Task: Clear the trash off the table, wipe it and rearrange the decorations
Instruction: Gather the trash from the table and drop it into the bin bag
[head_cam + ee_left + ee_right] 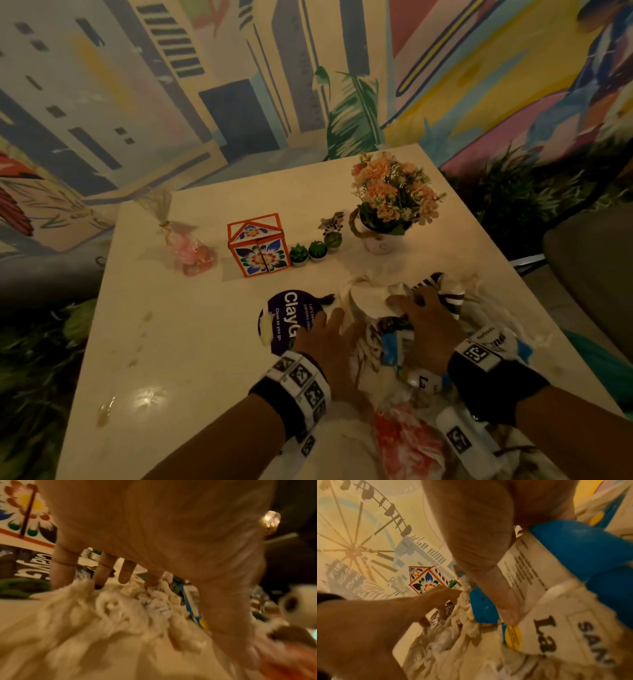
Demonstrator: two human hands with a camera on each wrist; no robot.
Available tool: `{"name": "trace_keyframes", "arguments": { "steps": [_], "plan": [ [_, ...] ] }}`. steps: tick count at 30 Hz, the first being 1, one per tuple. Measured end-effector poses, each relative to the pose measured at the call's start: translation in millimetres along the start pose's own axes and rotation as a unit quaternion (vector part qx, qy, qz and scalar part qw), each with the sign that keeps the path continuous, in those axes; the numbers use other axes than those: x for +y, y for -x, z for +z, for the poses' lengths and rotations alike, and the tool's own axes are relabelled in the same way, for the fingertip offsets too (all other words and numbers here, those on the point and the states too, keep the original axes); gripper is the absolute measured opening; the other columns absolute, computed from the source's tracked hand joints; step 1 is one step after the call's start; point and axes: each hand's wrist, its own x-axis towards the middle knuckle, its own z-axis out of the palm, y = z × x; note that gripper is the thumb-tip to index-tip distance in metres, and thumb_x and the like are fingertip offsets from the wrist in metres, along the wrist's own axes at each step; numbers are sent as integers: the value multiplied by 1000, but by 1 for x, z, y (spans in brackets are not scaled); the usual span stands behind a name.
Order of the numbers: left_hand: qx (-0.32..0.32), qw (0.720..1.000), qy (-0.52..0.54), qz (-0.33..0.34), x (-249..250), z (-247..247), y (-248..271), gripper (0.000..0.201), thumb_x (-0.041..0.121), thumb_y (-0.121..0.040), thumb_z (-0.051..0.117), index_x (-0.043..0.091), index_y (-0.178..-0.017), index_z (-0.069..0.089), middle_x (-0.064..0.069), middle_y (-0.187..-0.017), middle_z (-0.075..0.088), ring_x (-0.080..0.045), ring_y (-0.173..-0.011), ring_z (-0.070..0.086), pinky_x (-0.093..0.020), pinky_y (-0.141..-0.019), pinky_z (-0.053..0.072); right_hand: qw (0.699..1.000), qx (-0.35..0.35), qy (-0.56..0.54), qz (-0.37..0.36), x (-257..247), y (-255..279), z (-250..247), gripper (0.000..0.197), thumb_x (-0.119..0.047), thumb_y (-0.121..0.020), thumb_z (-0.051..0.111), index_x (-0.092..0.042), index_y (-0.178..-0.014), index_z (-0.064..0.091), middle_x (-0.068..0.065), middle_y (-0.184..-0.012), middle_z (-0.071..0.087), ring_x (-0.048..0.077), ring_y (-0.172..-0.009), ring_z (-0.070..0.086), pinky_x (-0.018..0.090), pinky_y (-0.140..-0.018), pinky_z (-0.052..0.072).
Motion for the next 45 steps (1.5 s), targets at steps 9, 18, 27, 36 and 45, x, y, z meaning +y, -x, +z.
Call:
{"name": "trace_keyframes", "arguments": {
  "steps": [9,18,27,36,45],
  "plan": [
    [113,987,112,3,10,39,10,53,33,-90,54,32,-137,28,-10,-139,21,-37,-119,36,-45,-94,45,996,28,-82,-19,4,4,-2,105,-21,-71,78,-51,-139,3,2,-150,33,27,-123,51,44,-88,53],
    [170,959,225,-1,-1,40,9,27,-8,-80,43,7,-101,52,-10,-106,46,-30,-91,49,-30,-68,31,996,50,-76,-6,-5,23,-12,28,-23,-77,69,-28,-86,43,-3,-84,46,12,-63,45,28,-53,40],
    [276,851,442,-63,-39,8,52,31,-1,-71,60,25,-60,48,5,-63,53,-5,-57,44,-10,-49,36,999,21,-43,-7,-24,47,-69,41,-22,-82,66,-35,-102,32,1,-77,54,19,-58,49,30,-51,33],
    [253,752,608,-33,-62,4,109,14,-12,-75,60,0,-70,54,-8,-56,44,-12,-31,36,-19,-39,35,963,147,-228,-10,-59,101,-106,35,1,-78,69,-22,-103,59,4,-103,60,22,-91,56,38,-83,46],
    [299,667,682,38,-84,-21,161,12,-2,-56,59,9,-61,57,-14,-65,57,-17,-43,39,-22,-43,31,932,186,-306,46,-63,104,-107,56,-4,-76,74,-15,-126,52,9,-115,61,27,-98,58,42,-86,48]
  ]
}}
